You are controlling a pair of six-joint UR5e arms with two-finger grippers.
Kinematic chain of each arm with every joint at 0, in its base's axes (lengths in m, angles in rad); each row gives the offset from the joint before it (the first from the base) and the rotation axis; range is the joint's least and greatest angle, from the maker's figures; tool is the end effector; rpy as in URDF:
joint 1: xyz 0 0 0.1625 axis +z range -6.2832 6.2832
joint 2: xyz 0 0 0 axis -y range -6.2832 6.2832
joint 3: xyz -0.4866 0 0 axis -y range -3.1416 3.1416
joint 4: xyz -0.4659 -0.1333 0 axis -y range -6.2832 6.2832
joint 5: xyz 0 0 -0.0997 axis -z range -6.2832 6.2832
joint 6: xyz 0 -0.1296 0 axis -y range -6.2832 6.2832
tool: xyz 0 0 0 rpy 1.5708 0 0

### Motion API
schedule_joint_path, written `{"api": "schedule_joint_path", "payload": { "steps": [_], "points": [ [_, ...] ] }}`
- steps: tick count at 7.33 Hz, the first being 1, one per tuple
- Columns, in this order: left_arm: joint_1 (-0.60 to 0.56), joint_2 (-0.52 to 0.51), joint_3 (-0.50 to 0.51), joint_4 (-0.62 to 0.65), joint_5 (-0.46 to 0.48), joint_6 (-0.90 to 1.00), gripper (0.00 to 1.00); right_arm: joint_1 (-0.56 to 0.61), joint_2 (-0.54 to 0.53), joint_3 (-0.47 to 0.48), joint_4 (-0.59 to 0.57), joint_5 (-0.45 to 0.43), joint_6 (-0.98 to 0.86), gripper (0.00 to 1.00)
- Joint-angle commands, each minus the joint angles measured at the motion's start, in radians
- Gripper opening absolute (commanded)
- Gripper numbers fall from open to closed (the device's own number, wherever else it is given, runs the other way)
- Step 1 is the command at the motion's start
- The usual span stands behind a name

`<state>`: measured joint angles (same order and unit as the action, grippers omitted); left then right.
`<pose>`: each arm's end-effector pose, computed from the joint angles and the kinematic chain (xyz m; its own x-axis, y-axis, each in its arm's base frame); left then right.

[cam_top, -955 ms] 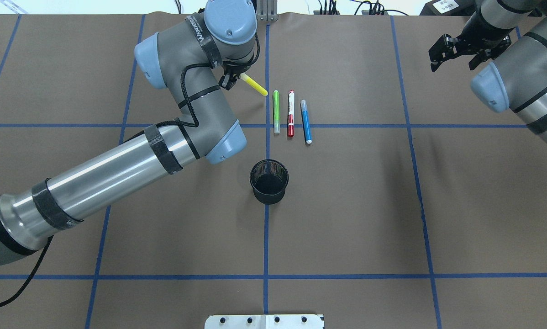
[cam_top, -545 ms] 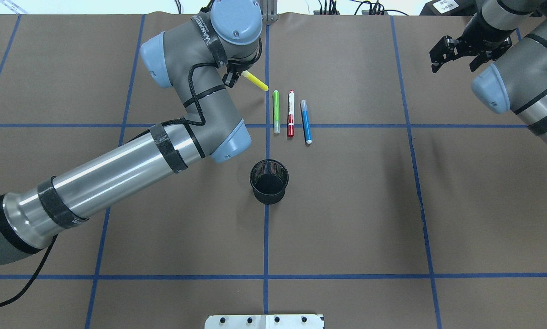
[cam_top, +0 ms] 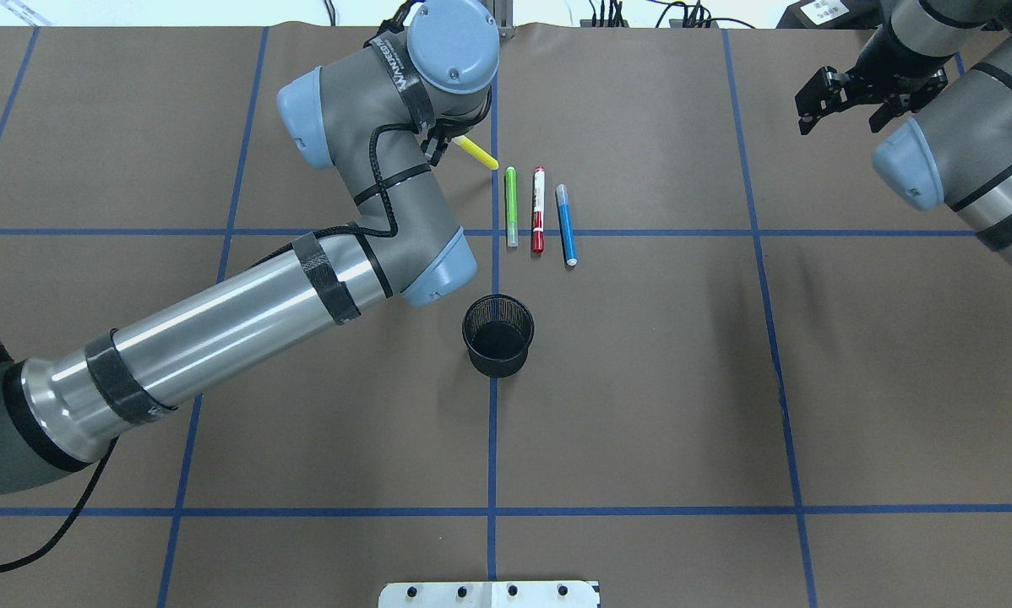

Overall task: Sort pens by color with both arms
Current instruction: 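Lower the yellow highlighter onto the table near the green highlighter and release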

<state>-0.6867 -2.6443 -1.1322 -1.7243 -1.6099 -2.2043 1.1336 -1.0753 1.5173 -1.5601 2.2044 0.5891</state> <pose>0.6649 -0.7109 0.1389 0.0771 -0.8281 -0.5553 0.8160 0.3724 -0.4421 -0.2823 -0.7377 0.4416 0.7274 -0.0261 0.6857 -0.0282 0.9973 0.0679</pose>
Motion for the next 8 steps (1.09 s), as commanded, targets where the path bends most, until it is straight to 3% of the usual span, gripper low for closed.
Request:
{"api": "schedule_joint_path", "payload": {
  "steps": [1,2,5,6,7,8],
  "points": [
    [0.010,-0.006,0.000,0.002,0.001,0.001,0.22,0.000,0.000,-0.002,0.000,0.000,-0.002,0.98],
    [0.010,-0.005,0.002,0.002,0.001,0.003,0.29,0.000,0.000,-0.002,0.000,0.000,-0.003,0.98],
    [0.010,0.000,0.000,0.003,0.001,0.008,0.33,0.000,0.000,-0.003,0.000,0.000,-0.005,0.98],
    [0.010,0.000,-0.007,0.005,0.001,0.029,0.40,0.000,0.002,-0.003,0.000,0.000,-0.005,0.98],
    [0.007,0.001,-0.035,0.008,-0.008,0.102,0.62,0.000,0.002,-0.003,0.000,0.000,-0.005,0.98],
    [0.004,0.016,-0.099,0.064,-0.024,0.218,0.77,0.000,0.003,-0.003,0.000,0.000,-0.003,0.98]
  ]
}}
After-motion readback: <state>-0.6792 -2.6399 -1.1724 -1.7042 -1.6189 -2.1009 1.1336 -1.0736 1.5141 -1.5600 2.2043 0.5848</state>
